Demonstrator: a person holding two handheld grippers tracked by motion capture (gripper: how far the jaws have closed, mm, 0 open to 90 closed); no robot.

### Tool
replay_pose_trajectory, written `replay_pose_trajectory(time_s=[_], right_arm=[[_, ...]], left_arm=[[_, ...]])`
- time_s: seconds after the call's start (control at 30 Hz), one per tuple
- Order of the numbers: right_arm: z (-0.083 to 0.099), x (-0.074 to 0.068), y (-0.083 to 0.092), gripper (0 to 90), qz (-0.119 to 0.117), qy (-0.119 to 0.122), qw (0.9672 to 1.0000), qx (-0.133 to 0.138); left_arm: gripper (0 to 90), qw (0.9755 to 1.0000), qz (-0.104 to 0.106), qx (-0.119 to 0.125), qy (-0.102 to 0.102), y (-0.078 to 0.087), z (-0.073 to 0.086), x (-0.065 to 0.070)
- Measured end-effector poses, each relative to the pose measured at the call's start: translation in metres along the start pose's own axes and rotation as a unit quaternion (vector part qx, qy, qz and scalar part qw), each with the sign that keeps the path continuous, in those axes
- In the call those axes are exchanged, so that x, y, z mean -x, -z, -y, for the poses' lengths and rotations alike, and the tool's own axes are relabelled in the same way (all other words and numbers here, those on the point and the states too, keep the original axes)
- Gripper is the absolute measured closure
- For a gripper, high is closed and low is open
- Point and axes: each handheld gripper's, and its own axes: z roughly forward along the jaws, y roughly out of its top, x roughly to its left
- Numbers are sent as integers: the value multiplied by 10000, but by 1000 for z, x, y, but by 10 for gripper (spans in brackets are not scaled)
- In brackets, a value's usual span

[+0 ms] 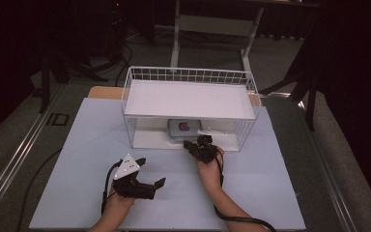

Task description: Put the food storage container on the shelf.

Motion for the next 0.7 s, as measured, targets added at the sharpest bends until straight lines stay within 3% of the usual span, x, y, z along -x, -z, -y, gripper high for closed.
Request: replay_pose_trajectory(time_s=[0.37, 0.47, 0.57, 0.7], right_arm=[[-15, 3, -17, 900, 183, 38, 9998, 34], [-20, 1, -16, 900, 190, -164, 9997, -76], [-25, 4, -17, 900, 257, -195, 9995, -1], [-26, 4, -18, 900, 281, -244, 9993, -96]], left_arm=[[7, 10000, -92, 9, 23, 3, 0, -5], [7, 10000, -94, 6, 32, 4, 1, -6], [7, 10000, -93, -2, 27, 4, 1, -6], [7, 9999, -107, -9, 27, 4, 1, -6]])
